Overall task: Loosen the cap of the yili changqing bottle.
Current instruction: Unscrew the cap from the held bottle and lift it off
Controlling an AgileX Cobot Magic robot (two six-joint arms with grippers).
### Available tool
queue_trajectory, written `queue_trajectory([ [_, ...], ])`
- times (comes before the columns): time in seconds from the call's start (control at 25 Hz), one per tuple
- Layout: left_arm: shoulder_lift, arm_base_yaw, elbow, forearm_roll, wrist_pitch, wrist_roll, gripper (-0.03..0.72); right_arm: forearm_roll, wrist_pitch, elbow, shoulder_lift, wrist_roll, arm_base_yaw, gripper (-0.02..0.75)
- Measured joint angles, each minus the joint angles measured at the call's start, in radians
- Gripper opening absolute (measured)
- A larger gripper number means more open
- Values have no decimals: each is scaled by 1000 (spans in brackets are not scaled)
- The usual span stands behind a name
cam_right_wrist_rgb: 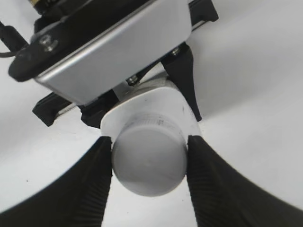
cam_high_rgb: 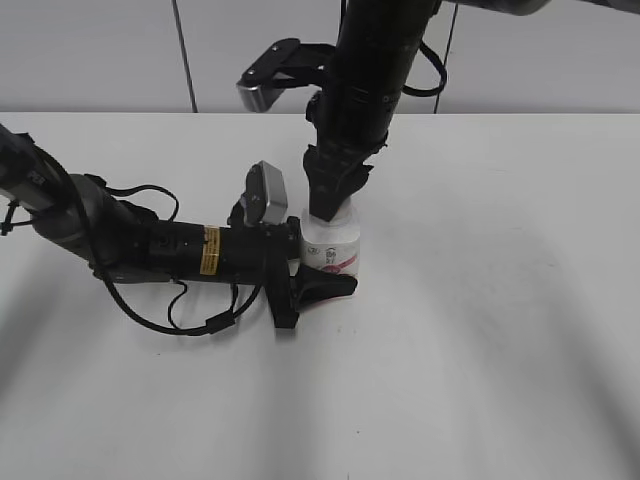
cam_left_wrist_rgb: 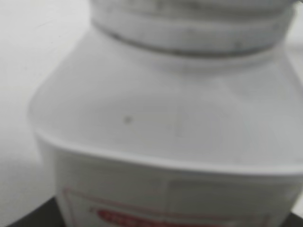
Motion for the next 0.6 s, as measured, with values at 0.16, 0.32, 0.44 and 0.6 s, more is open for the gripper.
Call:
queue_trajectory([
  [0.16, 0, 0, 0, -1, 1, 0, 398, -20, 0, -1, 0, -114, 3, 386],
  [0.32, 0, -1, 0, -3, 2, 0, 398, -23, 0, -1, 0, -229, 3, 386],
  [0.44, 0, -1, 0, -3, 2, -3, 397, -24, 0, -4, 0, -316, 3, 386],
  [0.6, 0, -1, 0, -3, 3, -3, 397, -24, 0, -4, 0, -394, 3, 386],
])
